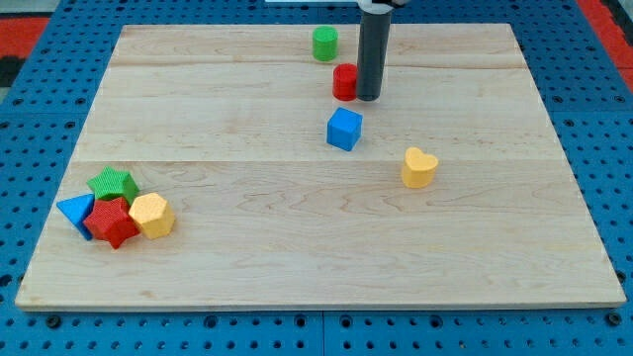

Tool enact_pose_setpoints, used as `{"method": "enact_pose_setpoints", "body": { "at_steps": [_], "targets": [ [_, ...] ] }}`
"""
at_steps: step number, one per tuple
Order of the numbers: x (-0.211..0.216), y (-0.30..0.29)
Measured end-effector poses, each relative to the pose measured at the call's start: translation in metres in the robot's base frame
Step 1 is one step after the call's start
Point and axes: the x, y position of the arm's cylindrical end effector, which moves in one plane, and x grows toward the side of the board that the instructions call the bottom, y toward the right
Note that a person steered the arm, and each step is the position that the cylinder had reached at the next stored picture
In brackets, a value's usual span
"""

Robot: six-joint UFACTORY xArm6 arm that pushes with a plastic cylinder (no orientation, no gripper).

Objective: Move the red circle to the green circle

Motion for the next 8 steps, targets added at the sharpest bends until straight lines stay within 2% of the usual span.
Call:
{"method": "enact_pose_setpoints", "body": {
  "at_steps": [2,3,4,6,8],
  "targets": [
    [-0.024,-0.022],
    [-0.025,-0.059],
    [-0.022,-0.064],
    [-0.012,-0.115],
    [-0.046,-0.106]
  ]
}}
